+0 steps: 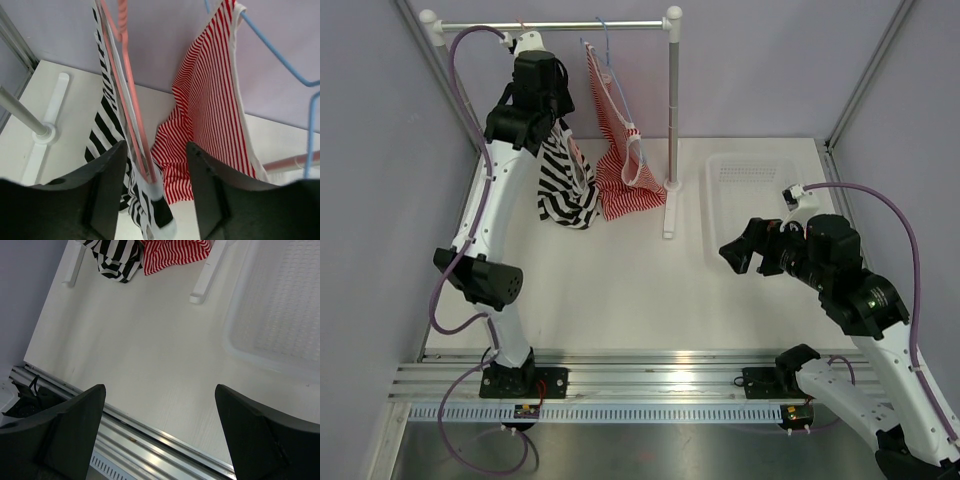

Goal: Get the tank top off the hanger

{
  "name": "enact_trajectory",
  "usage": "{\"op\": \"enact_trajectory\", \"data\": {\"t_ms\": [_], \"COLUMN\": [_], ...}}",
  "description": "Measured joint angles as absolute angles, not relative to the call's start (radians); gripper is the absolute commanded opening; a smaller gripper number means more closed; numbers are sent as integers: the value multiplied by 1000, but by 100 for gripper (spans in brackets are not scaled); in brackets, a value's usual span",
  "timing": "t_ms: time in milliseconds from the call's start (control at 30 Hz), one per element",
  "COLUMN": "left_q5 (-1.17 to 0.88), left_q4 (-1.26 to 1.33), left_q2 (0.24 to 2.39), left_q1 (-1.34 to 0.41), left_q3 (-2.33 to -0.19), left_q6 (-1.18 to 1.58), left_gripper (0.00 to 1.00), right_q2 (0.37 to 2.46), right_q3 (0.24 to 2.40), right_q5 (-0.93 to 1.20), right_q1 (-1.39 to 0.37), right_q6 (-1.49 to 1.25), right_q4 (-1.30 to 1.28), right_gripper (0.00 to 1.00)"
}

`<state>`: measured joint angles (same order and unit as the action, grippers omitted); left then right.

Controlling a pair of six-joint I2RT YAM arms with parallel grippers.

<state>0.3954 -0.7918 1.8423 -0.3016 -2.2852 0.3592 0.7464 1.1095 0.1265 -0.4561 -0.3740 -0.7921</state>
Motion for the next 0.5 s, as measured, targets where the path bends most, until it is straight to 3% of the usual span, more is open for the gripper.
{"op": "enact_trajectory", "data": {"t_ms": [133,200,233,500], "left_q5": [402,409,414,430], "left_q4": [-794,-797,-796,-790], "left_q2": [1895,1898,1898,1861], "left_q1": [-286,-281,-280,-281], "left_q3": [-2300,-2300,-2300,-2280], "left_q6": [368,365,364,356], "left_gripper": [20,14,1,0], "right_q2": [746,749,750,791], "right_q3": [1110,1110,1110,1110], "right_q5": [126,126,126,140], "right_q1": [-456,-456,-456,-456], "right_q6": [-373,-372,-371,-371], "right_q4": [-807,-810,-810,-804], "right_gripper": [98,98,98,98]}}
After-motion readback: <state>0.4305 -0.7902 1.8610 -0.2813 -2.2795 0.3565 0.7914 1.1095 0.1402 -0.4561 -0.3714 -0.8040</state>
